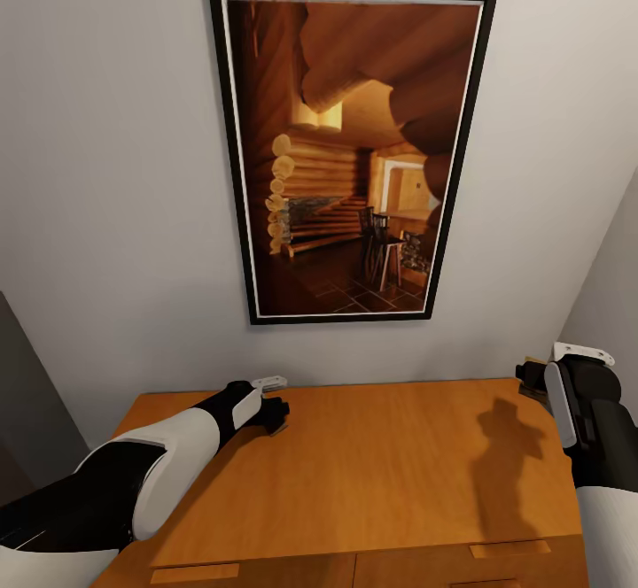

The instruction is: Take the four mousetraps from the cabinet in the bathroom and place them on the bathroom floor. Make sure all four end up on the same floor surface, and ensure that at least two of them are either under or directly next to the same bathroom sink.

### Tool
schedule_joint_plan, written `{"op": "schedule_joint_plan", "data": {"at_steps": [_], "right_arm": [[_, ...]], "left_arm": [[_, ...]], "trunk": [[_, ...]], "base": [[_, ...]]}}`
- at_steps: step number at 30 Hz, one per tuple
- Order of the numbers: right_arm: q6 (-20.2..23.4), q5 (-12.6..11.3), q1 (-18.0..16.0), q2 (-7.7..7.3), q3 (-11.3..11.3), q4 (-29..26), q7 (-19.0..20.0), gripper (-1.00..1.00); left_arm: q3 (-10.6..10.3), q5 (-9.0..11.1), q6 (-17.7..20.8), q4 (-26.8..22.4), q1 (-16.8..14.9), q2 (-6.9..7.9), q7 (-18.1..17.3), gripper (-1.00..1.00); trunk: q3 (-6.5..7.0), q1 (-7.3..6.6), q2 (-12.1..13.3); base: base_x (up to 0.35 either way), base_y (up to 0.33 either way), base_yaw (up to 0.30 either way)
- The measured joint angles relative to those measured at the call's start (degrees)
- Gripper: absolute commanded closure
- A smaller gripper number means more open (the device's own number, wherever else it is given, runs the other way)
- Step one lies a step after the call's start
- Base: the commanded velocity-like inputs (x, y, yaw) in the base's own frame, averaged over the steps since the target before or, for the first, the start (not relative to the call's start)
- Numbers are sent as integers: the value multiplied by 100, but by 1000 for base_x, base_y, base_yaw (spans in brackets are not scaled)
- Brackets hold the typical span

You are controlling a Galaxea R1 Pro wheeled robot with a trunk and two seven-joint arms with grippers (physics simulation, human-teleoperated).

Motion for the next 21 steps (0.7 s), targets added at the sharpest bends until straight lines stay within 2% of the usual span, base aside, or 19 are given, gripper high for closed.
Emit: {"op": "schedule_joint_plan", "data": {"at_steps": [21], "right_arm": [[0,-21,0,0,2,0,1,100]], "left_arm": [[46,-39,50,-28,2,5,96,-100]], "trunk": [[-1,0,1]], "base": [[0,0,0]]}}
